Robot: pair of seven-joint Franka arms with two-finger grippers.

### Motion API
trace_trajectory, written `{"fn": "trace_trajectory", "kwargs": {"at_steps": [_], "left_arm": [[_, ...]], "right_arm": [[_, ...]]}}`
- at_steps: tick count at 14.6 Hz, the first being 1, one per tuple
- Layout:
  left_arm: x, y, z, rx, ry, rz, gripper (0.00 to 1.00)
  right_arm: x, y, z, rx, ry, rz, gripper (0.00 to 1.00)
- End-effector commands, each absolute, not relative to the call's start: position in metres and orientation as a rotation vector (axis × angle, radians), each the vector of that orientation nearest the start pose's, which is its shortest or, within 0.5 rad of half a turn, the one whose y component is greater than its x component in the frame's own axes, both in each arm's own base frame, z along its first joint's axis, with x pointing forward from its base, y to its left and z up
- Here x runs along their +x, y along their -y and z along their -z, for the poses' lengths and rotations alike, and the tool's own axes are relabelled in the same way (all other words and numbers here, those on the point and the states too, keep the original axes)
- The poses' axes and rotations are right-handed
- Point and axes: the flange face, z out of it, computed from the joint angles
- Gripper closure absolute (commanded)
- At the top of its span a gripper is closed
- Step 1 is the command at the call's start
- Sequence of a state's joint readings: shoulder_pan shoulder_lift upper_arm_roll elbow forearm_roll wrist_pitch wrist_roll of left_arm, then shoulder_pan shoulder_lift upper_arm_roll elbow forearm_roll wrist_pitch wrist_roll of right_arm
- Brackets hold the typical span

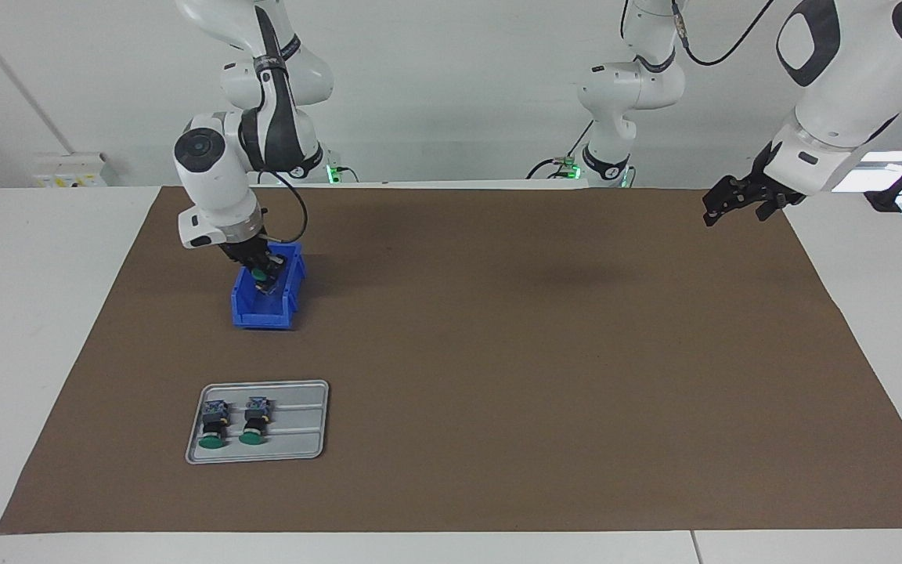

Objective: Place and press button with both arms
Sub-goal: 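Lower the green button into the blue bin with the right gripper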

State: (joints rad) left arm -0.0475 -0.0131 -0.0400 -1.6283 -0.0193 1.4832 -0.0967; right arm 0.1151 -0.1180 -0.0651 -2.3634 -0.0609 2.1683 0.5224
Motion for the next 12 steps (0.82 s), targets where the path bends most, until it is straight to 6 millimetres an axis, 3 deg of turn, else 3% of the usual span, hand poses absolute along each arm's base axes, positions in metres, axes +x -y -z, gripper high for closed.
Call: {"fn": "trace_trajectory", "kwargs": {"at_steps": [1, 6, 7, 9, 10, 11, 12], "left_arm": [[0.531, 0.047, -0.597, -3.128, 0.012, -0.199, 0.0], [0.531, 0.047, -0.597, -3.128, 0.012, -0.199, 0.0], [0.531, 0.047, -0.597, -3.128, 0.012, -0.199, 0.0], [0.531, 0.047, -0.597, -3.128, 0.012, -0.199, 0.0], [0.531, 0.047, -0.597, -3.128, 0.012, -0.199, 0.0], [0.531, 0.047, -0.597, -3.128, 0.012, -0.199, 0.0], [0.531, 0.048, -0.597, -3.128, 0.01, -0.199, 0.0]], "right_arm": [[0.473, -0.02, -0.363, -3.138, -0.656, -0.078, 0.95], [0.471, -0.021, -0.353, -3.14, -0.649, -0.08, 0.93], [0.471, -0.02, -0.352, -3.139, -0.651, -0.08, 0.86], [0.471, -0.021, -0.352, -3.14, -0.649, -0.085, 0.65], [0.471, -0.021, -0.352, -3.141, -0.65, -0.087, 0.44], [0.471, -0.021, -0.353, -3.14, -0.652, -0.085, 0.32], [0.471, -0.021, -0.353, -3.141, -0.65, -0.087, 0.24]]}}
